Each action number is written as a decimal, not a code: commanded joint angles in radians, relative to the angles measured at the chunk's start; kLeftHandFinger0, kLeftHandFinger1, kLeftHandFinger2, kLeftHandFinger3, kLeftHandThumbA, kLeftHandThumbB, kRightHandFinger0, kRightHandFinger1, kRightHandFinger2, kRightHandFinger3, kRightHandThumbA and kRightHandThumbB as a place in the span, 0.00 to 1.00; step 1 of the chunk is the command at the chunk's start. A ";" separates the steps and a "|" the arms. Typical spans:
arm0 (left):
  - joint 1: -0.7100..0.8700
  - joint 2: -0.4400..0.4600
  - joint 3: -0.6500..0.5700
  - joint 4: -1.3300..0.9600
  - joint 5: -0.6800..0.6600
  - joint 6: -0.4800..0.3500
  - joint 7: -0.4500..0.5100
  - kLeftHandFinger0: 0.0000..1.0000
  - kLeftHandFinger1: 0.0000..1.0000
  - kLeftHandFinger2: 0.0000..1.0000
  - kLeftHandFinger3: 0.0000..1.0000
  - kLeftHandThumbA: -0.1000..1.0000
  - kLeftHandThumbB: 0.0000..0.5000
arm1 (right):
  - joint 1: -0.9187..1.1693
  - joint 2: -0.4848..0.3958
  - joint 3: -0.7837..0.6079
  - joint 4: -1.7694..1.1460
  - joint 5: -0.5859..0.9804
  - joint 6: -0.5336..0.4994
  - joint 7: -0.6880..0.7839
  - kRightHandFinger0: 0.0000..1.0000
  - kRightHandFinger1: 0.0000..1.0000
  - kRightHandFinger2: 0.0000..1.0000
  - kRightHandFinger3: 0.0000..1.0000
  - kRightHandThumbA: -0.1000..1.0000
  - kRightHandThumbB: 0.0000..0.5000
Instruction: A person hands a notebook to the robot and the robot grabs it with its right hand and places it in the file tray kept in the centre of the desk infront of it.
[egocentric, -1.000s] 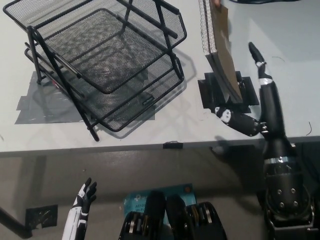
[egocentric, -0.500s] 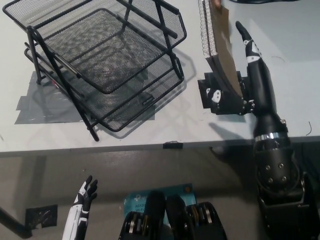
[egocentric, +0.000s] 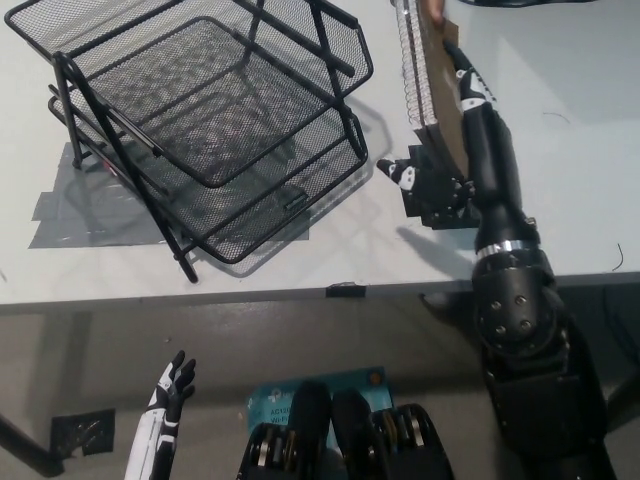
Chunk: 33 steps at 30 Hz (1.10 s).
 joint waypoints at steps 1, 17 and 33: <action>-0.017 0.017 -0.005 -0.024 0.012 -0.042 0.008 1.00 1.00 1.00 1.00 1.00 0.36 | -0.077 0.017 0.022 0.026 -0.047 0.016 -0.061 1.00 1.00 1.00 1.00 0.98 0.89; -0.033 0.014 -0.004 -0.014 0.009 -0.043 0.017 1.00 1.00 1.00 1.00 1.00 0.36 | -0.079 0.023 0.040 0.170 -0.047 -0.011 -0.142 1.00 1.00 1.00 1.00 0.94 0.89; -0.043 0.018 -0.001 -0.008 0.022 -0.042 0.023 1.00 1.00 1.00 1.00 1.00 0.38 | -0.124 0.023 -0.078 0.234 -0.067 -0.161 -0.564 0.00 0.00 0.21 0.15 0.95 0.00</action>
